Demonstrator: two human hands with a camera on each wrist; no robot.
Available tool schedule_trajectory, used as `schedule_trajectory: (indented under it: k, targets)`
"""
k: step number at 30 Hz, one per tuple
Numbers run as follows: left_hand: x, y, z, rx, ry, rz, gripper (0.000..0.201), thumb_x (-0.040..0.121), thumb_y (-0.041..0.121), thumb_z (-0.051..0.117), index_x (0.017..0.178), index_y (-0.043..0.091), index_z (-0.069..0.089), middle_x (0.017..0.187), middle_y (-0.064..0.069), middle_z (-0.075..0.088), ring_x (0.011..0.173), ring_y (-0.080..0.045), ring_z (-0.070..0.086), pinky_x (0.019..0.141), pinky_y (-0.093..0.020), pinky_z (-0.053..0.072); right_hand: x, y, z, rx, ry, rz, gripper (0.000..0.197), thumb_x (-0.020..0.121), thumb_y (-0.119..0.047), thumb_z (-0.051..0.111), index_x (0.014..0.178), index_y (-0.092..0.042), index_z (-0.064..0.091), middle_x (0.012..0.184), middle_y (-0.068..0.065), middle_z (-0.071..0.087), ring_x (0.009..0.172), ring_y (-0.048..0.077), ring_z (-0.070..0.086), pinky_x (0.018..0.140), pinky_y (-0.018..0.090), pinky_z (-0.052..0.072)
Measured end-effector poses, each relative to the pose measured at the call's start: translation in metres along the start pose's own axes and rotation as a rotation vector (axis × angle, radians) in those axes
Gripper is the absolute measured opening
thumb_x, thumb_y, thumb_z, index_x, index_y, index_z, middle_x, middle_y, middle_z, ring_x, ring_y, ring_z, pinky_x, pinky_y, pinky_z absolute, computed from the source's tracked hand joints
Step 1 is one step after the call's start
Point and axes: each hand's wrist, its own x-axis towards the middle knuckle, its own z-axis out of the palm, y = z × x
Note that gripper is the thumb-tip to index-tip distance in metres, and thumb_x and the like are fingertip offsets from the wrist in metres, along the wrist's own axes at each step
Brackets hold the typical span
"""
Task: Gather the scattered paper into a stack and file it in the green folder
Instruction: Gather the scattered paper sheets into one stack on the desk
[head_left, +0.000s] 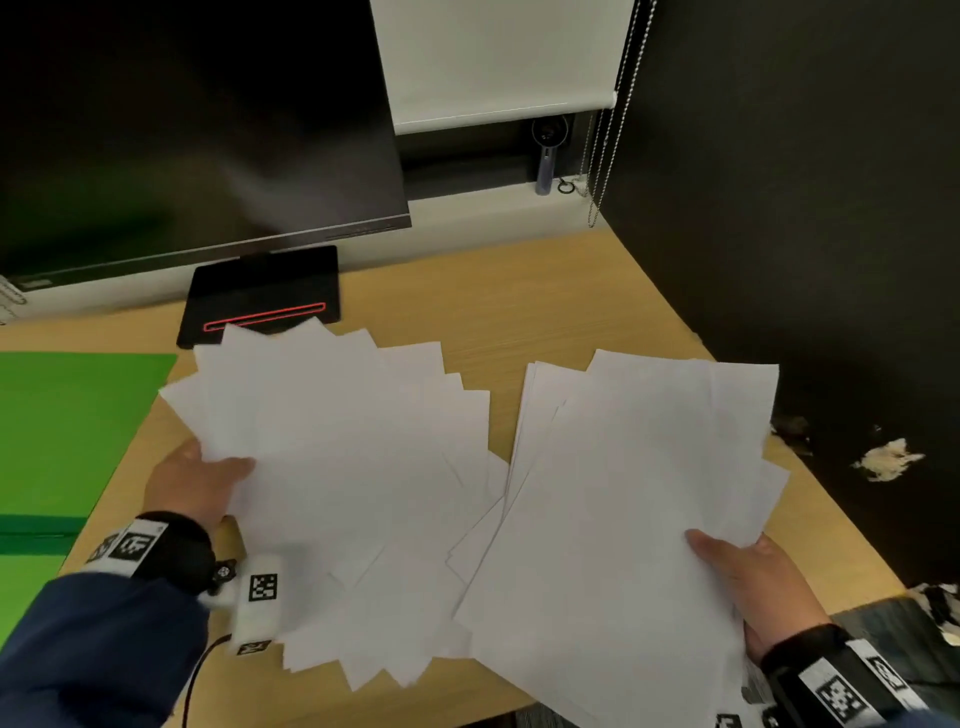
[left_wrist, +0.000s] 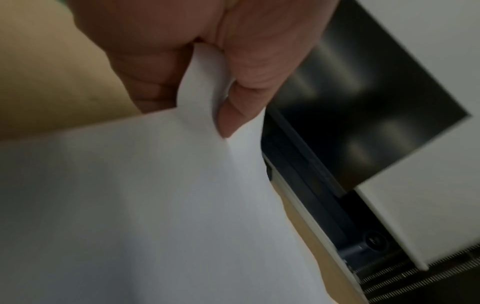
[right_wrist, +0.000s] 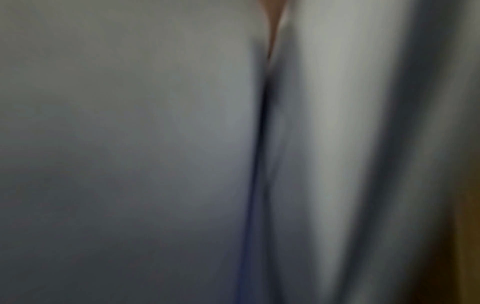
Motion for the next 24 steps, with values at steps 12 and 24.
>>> schedule_trajectory:
  k: [12, 24]
  targets:
    - [-0.026, -0.016, -0.015, -0.469, 0.041, -0.294, 0.026, 0.092, 0.007, 0.064, 0.115, -0.002, 0.056, 0.108, -0.022, 0.058, 0.103, -0.036, 0.057, 0.069, -0.016, 0.052, -0.002, 0.001, 0.006, -0.03, 0.026, -0.022, 0.021, 0.091, -0.003, 0.064, 0.107, -0.016, 0.066, 0.105, 0.016, 0.074, 0.095, 0.036, 0.069, 0.083, 0.041, 0.053]
    - [-0.036, 0.009, -0.028, -0.322, -0.351, -0.344, 0.031, 0.093, 0.007, 0.062, 0.124, 0.005, 0.062, 0.125, -0.021, 0.066, 0.094, -0.034, 0.066, 0.092, -0.057, 0.053, 0.001, 0.002, 0.006, -0.05, 0.049, 0.003, 0.038, 0.092, -0.003, 0.063, 0.13, -0.009, 0.06, 0.119, 0.022, 0.069, 0.107, 0.042, 0.066, 0.102, 0.058, 0.046]
